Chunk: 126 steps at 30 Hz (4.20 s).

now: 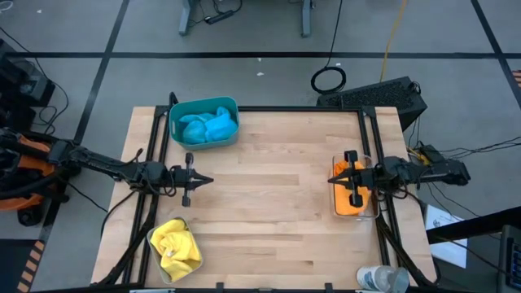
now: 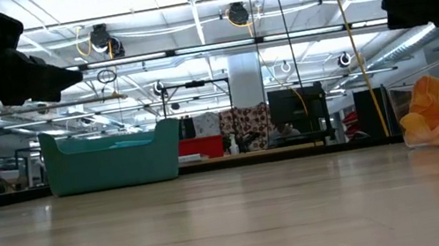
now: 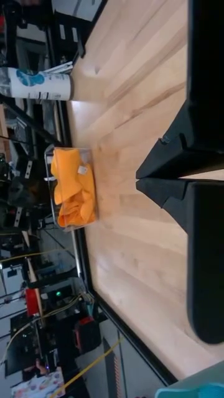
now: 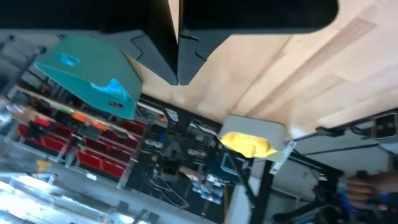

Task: Sort microfiber towel by color & place in baskets
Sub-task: Return to Home Position

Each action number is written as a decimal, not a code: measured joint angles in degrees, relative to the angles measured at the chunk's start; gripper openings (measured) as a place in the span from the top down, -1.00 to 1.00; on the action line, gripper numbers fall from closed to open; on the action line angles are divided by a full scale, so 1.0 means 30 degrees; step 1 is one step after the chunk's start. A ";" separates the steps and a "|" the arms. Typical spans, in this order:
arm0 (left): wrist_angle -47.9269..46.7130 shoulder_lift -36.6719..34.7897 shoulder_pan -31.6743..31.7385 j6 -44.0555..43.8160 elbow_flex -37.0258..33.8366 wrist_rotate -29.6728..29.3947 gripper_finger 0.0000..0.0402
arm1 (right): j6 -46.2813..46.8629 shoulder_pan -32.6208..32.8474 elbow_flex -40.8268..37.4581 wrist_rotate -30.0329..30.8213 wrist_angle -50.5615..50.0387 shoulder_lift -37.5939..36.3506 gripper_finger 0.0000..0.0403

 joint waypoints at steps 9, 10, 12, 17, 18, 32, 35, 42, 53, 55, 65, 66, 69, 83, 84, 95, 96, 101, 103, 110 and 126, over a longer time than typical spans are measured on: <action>-0.0118 0.0015 0.0000 -0.0421 -0.0015 -0.0109 0.96 | 0.0741 -0.1738 0.0007 -0.0998 0.0045 0.0000 1.00; -0.0145 0.0015 0.0000 -0.0517 -0.0015 -0.0117 0.96 | 0.0798 -0.1808 0.0007 -0.0973 0.0030 0.0000 1.00; -0.0169 0.0022 0.0000 -0.0677 -0.0015 -0.0117 0.96 | 0.0934 -0.1884 0.0007 -0.0962 0.0022 0.0000 1.00; -0.0183 0.0015 0.0000 -0.0444 -0.0015 -0.0138 0.96 | 0.0974 -0.1884 0.0007 -0.0962 0.0022 0.0000 1.00; -0.0288 0.0015 0.0000 -0.0346 -0.0015 -0.0138 0.96 | 0.0974 -0.1877 0.0007 -0.0952 0.0022 0.0000 1.00; -0.1171 -0.1488 0.1142 -0.0007 -0.0015 0.1071 0.96 | 0.3589 -0.1877 0.0007 -0.0430 0.0087 0.0000 1.00; -0.2263 -0.2269 0.1506 -0.0107 -0.0015 0.1514 0.96 | 0.4186 -0.1877 0.0007 -0.0437 0.0108 0.0000 1.00; -0.4255 -0.4159 0.1698 -0.0981 -0.0015 0.1581 0.96 | 0.5394 -0.1877 0.0007 -0.0445 0.0109 0.0000 1.00; -0.6982 -0.7812 0.1698 -0.1012 -0.0015 0.2018 0.96 | 0.5404 -0.1877 0.0007 -0.0445 0.0116 0.0000 1.00; -0.7409 -0.8523 0.1698 -0.1012 -0.0015 0.2040 0.96 | 0.5404 -0.1877 0.0007 -0.0442 0.0109 0.0000 1.00; -0.7578 -0.9711 0.1698 -0.0713 -0.0022 0.2521 0.96 | 0.5404 -0.1877 0.0007 -0.0445 0.0116 0.0007 1.00; -0.7578 -0.9712 0.1698 -0.0713 -0.0022 0.2521 0.96 | 0.5404 -0.1873 0.0007 -0.0445 0.0113 0.0007 1.00; -0.7600 -0.9712 0.1698 -0.0521 -0.0022 0.2518 0.96 | 0.5404 -0.1870 0.0007 -0.0444 0.0116 0.0007 1.00; -0.7511 -0.9712 0.1698 -0.0982 -0.0022 0.2480 0.96 | 0.5407 -0.1874 0.0007 -0.0442 0.0116 0.0007 1.00; -0.7466 -0.9712 0.1698 -0.0982 -0.0022 0.2452 0.96 | 0.5408 -0.1873 0.0007 -0.0445 0.0113 0.0007 1.00; -0.7336 -0.9712 0.1698 -0.0990 -0.0022 0.2412 0.96 | 0.5404 -0.1870 0.0007 -0.0440 0.0109 0.0007 1.00; -0.7322 -0.9712 0.1692 -0.0990 -0.0022 0.2412 0.96 | 0.5411 -0.1873 0.0007 -0.0441 0.0109 0.0007 1.00; -0.7258 -0.9712 0.1698 -0.0997 -0.0022 0.2412 0.96 | 0.5407 -0.1877 0.0007 -0.0440 0.0109 0.0007 1.00; -0.7250 -0.9712 0.1698 -0.0997 -0.0022 0.2412 0.96 | 0.5409 -0.1870 0.0007 -0.0445 0.0109 0.0007 1.00; -0.7236 -0.9712 0.1698 -0.0997 -0.0022 0.2412 0.96 | 0.5407 -0.1870 0.0007 -0.0441 0.0109 0.0007 1.00; -0.7221 -0.9712 0.1698 -0.0997 -0.0022 0.2419 0.96 | 0.5406 -0.1872 0.0007 -0.0443 0.0104 0.0007 1.00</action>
